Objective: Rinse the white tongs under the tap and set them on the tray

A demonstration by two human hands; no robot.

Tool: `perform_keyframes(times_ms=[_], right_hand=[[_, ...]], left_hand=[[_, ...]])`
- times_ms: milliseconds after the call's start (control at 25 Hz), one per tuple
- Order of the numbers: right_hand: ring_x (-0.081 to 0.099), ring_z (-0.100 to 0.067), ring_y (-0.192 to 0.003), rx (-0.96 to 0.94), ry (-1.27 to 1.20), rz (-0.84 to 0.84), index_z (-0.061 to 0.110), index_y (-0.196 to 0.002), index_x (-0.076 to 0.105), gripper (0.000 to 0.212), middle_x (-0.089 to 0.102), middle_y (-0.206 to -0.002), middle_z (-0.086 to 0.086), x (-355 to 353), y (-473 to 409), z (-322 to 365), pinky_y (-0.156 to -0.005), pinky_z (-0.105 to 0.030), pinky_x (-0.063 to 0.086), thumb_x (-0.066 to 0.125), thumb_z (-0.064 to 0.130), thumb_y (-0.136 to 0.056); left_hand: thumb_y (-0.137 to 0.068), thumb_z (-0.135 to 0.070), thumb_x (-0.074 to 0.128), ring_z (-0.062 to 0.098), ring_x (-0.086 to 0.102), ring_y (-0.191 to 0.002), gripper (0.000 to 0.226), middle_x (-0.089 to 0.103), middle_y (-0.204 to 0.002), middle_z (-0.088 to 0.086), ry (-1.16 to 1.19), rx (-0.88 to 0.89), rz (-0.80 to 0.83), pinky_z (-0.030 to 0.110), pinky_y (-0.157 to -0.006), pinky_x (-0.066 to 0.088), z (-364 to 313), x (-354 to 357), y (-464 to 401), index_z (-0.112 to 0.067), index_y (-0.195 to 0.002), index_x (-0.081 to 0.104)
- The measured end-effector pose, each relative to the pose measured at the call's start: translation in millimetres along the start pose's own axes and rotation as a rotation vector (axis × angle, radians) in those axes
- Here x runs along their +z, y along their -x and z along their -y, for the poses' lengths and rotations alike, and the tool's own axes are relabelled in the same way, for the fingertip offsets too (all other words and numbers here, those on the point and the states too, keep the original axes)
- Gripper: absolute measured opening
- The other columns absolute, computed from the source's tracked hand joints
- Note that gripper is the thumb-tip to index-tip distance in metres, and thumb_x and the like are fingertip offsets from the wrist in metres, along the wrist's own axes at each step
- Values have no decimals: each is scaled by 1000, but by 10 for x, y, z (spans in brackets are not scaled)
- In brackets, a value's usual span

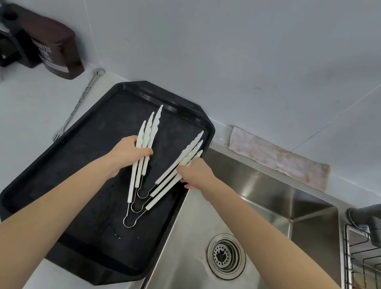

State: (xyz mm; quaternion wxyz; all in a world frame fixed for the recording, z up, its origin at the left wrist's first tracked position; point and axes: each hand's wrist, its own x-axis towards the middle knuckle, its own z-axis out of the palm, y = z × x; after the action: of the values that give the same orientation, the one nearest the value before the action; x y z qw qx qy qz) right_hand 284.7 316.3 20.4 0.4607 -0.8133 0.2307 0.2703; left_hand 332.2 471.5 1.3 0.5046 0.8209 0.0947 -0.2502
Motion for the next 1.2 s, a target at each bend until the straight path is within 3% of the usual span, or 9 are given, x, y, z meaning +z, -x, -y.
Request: perform_keyframes(times_ms=[160,280,360,480,600,720,800,1000,1200], right_hand=[[56,-26,-90,-15,88,-48,-3,-97,53,21,55,-118,-22,50,-3,51,-87,-37,52,39,12,-93],[51,-36,-114,-50,155,-138,-8,-125,32,41,40,-134,-25,124,22,40,-94,-39,44,41,17,-93],[49,-36,-112,-108,163,-166,-7,-134,23,51,34,-135,-25,159,52,-9,-90,-37,41,40,18,-93],[44,-33,-112,-265,271,-179,0,-145,11,61,22,-144,-24,171,122,-134,-95,-33,38,40,18,-94],[7,-33,-146,-432,625,-185,11,-151,-2,73,-7,-158,-18,197,135,-313,-117,-43,14,41,32,-95],[-13,-25,-148,-493,852,-136,15,-151,-3,73,-16,-159,-10,218,71,-437,-119,-44,-4,35,43,-96],[-16,-23,-148,-486,901,-144,15,-151,-3,70,-16,-160,-8,181,14,-468,-119,-44,-6,33,42,-97],[-15,-20,-148,-473,930,-163,17,-151,-2,65,-14,-160,-5,5,-138,-442,-119,-44,-5,29,39,-99],[-12,-19,-148,-462,914,-155,18,-151,-1,65,-12,-161,-3,-127,-184,-393,-119,-45,-2,35,30,-98]], left_hand=[[-90,-18,54,23,52,-101,36,58,-122,13,-194,30,-50,28,-83,38,-41,28,-46,-5,-123,50],[-89,-23,55,28,55,-106,38,58,-120,15,-317,52,-49,29,-81,38,-7,37,-46,-2,-119,50],[-89,-23,55,29,53,-109,40,55,-124,17,-334,88,-47,31,-83,39,27,43,-48,-1,-122,48],[-90,-21,51,32,30,-137,54,32,-147,20,-393,169,-73,38,-107,29,124,49,-6,-2,-137,32],[-94,-16,43,32,12,-145,59,13,-155,22,-475,263,-57,36,-116,15,274,126,155,2,-144,19],[-97,-11,35,24,2,-148,57,-1,-159,15,-463,316,-24,25,-115,8,362,187,288,0,-147,9],[-97,-9,33,23,9,-147,55,2,-159,11,-470,343,-44,26,-115,12,365,169,254,-4,-148,12],[-96,-6,28,34,33,-134,54,11,-159,0,-603,323,-84,49,-106,33,289,142,76,-19,-148,20],[-95,-4,29,32,40,-131,54,14,-159,-1,-563,361,-23,48,-105,37,187,117,-58,-17,-147,24]])
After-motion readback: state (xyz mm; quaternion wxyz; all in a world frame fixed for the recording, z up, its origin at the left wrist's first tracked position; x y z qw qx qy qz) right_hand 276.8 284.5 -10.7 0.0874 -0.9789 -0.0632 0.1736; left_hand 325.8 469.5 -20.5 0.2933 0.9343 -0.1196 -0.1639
